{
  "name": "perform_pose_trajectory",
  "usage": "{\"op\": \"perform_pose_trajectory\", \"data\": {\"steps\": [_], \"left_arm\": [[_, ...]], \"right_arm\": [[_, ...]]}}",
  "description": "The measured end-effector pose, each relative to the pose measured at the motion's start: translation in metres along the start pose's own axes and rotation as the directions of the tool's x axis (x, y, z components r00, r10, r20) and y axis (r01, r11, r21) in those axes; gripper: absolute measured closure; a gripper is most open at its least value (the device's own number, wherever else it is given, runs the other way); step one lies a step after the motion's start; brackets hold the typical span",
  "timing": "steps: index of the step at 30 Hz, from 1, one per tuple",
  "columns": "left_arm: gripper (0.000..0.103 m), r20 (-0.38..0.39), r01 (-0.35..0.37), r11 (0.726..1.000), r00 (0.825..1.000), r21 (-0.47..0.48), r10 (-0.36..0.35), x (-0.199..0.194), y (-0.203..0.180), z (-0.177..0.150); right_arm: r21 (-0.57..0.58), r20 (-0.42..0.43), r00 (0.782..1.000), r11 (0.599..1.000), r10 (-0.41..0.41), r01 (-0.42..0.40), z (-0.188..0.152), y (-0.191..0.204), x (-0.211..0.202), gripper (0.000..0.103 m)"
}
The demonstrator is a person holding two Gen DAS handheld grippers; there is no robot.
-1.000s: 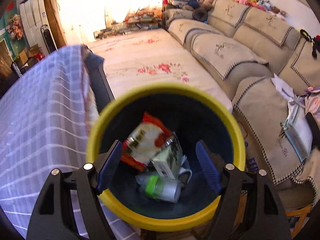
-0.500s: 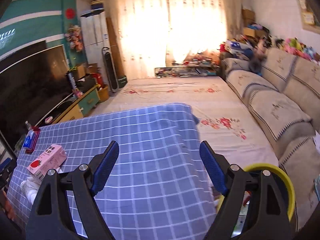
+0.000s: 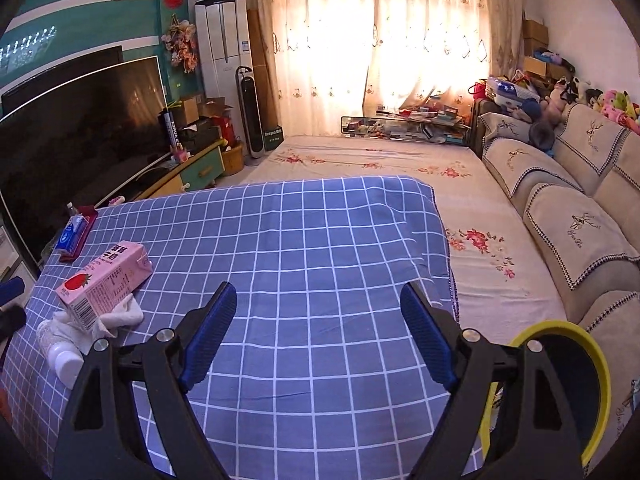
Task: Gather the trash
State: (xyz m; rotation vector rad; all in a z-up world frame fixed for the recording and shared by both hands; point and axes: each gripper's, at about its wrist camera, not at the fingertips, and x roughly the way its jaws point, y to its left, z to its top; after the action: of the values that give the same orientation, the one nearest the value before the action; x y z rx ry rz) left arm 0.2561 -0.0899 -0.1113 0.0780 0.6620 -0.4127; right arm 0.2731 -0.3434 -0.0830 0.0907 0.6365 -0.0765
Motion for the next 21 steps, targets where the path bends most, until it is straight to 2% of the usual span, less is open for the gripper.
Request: {"op": "perform_pose_trajectory", "data": {"steps": [4,9,13,21], "left_arm": [[0.011,-0.045,-0.031,0.998,0.998,0.05,0.033,0.004,-0.006,-0.007],[0.011,-0.116,-0.023,1.0,0.993,0.019,0.025,0.016,0.0,-0.017],[0.01,-0.158,-0.065,0.998,0.985,0.012,0.066,0.028,0.005,-0.025],[0.01,-0.229,-0.091,0.995,0.97,-0.04,0.08,0.039,0.013,-0.038]], "right_arm": [[-0.011,-0.002,1.0,1.0,0.015,-0.015,-0.001,0.004,-0.001,0.023],[-0.012,-0.003,1.0,1.0,0.022,-0.022,-0.002,0.006,-0.002,0.023],[-0.005,-0.011,1.0,1.0,0.024,-0.024,-0.001,0.004,0.0,0.023],[-0.007,-0.024,0.999,0.999,0.031,-0.031,-0.002,0.005,0.002,0.022]]}}
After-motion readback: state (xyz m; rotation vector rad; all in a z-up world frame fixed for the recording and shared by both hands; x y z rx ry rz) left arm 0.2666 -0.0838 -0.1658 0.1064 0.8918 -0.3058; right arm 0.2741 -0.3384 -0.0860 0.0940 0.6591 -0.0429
